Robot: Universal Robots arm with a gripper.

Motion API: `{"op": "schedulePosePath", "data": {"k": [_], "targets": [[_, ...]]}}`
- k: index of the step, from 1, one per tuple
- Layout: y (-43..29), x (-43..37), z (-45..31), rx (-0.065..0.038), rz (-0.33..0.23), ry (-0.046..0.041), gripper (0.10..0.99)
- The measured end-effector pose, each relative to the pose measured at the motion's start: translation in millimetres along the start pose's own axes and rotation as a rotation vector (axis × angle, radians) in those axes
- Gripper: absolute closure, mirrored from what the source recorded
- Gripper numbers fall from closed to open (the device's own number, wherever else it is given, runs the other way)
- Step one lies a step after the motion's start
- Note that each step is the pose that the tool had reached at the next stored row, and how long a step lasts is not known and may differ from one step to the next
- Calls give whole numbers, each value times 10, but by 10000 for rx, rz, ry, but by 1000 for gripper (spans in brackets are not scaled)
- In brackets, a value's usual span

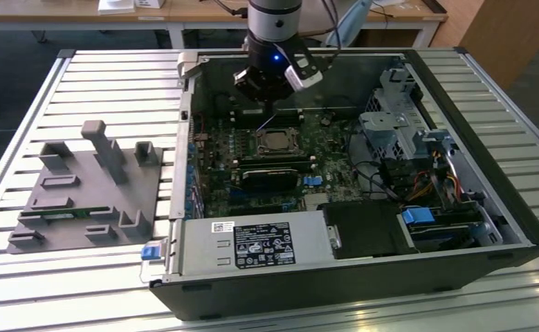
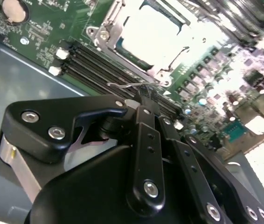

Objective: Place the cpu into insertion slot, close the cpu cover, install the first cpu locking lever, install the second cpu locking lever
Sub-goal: 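Install the first cpu locking lever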

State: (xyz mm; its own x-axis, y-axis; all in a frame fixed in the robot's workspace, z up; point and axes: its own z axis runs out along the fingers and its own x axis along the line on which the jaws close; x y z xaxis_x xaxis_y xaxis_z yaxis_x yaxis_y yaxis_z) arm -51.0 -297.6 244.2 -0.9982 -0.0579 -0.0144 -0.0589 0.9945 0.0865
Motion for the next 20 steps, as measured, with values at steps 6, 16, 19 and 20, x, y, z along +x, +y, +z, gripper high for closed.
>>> {"op": "schedulePosePath", "data": {"k": [6,16,19,20], "targets": [[61,-37,75,147,-31,12,980],[64,-135,116,147,-52,22,980],[67,-186,138,146,-51,49,980],[69,-199,147,146,-49,59,980]]}}
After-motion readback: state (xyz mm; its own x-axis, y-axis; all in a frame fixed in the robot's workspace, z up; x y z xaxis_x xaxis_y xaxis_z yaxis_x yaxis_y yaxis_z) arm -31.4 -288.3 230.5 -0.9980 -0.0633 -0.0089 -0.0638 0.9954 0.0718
